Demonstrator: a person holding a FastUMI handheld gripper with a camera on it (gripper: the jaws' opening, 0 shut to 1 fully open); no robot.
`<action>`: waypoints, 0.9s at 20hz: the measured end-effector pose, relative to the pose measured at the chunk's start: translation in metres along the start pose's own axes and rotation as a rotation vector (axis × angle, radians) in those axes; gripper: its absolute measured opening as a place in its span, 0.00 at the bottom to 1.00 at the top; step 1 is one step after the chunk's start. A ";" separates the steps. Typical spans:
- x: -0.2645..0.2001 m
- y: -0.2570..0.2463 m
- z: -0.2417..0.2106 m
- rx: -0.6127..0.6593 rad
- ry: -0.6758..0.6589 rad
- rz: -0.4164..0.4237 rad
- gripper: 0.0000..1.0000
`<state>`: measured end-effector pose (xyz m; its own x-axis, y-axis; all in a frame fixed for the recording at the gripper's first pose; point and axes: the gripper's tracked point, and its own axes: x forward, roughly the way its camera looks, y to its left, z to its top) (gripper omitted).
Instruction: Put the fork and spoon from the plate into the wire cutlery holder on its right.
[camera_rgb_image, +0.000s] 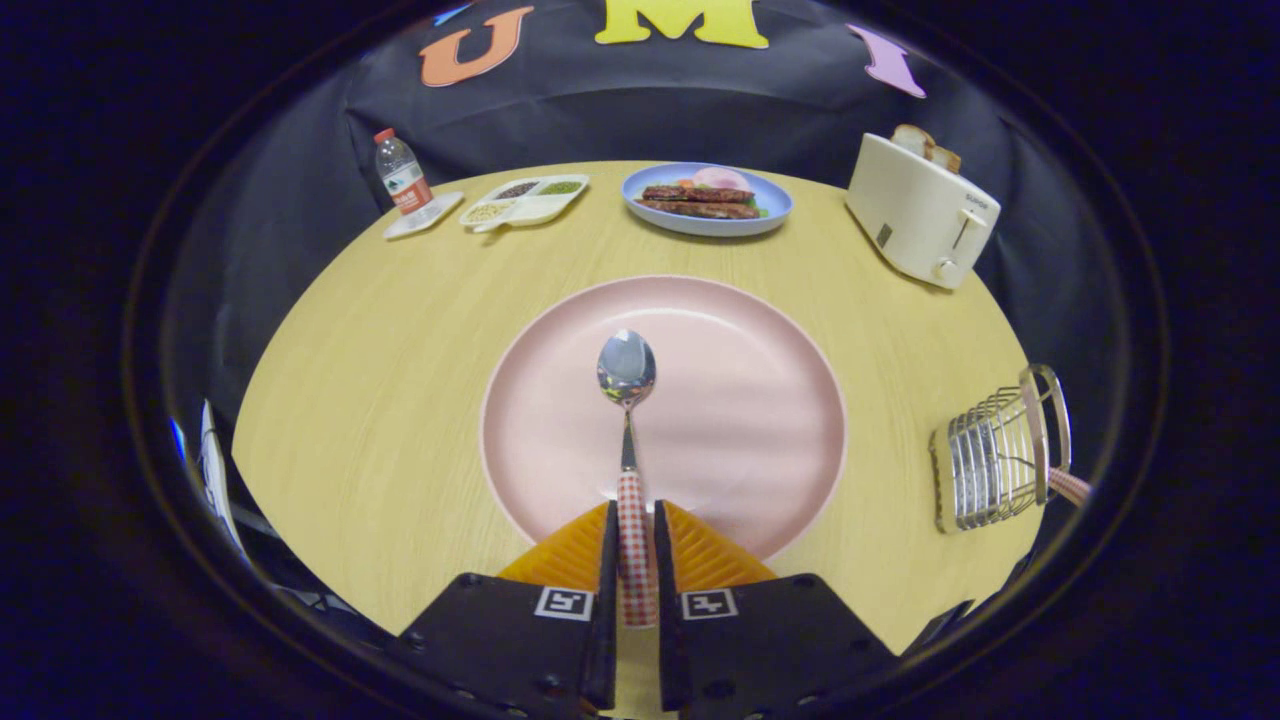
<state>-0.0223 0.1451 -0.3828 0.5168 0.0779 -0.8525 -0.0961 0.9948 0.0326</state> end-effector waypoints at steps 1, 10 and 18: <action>0.001 -0.006 0.001 -0.010 -0.002 -0.018 0.21; -0.066 -0.042 0.022 0.018 0.037 0.002 0.01; -0.187 -0.153 0.044 0.045 0.130 -0.016 0.01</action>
<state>-0.0668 -0.0183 -0.2056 0.4036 0.0554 -0.9133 -0.0489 0.9980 0.0389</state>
